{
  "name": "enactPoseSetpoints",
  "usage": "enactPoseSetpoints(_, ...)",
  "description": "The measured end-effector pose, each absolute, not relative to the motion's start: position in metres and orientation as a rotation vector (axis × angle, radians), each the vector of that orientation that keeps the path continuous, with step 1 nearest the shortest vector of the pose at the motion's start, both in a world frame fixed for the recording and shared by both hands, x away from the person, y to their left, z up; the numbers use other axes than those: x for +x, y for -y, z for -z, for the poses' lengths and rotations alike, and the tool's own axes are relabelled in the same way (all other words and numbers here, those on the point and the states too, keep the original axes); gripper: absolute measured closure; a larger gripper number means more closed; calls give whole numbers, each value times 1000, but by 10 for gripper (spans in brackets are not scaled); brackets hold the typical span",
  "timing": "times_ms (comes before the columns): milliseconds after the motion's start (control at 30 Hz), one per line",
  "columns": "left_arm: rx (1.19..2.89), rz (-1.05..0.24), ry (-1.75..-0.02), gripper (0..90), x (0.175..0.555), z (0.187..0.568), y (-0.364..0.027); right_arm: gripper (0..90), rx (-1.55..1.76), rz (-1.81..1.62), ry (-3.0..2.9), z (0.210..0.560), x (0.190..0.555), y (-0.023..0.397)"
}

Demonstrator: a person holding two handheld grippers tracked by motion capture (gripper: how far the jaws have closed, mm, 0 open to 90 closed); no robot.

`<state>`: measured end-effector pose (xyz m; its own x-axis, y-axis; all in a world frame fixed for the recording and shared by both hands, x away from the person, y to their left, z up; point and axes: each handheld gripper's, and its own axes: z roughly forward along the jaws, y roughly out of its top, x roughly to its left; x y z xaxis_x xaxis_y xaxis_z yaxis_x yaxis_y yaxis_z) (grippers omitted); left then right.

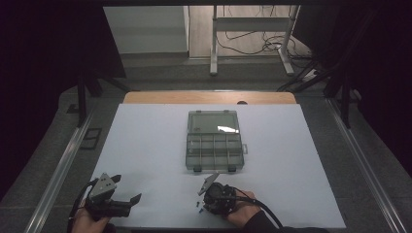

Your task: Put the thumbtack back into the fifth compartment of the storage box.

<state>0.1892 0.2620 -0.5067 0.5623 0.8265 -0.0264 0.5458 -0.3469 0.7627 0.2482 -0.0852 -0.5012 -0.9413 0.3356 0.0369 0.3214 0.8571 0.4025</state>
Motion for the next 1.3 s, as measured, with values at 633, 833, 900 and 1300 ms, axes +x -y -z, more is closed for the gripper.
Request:
enactPoseSetpoints(633, 2041, -472, -1103, 29, 189, 507, -262, 830, 614, -754, -2945, 487, 269, 101)
enactPoseSetpoints(833, 2041, -472, -1104, 29, 190, 507, -262, 830, 617, -784, -2925, 481, 277, 103)
enactPoseSetpoints(900, 2040, -471, -1104, 29, 190, 507, -262, 830, 626, -792, -2918, 480, 280, 104)
enactPoseSetpoints(1300, 2040, -471, -1104, 29, 190, 507, -262, 829, 630, -864, -2886, 470, 293, 103)
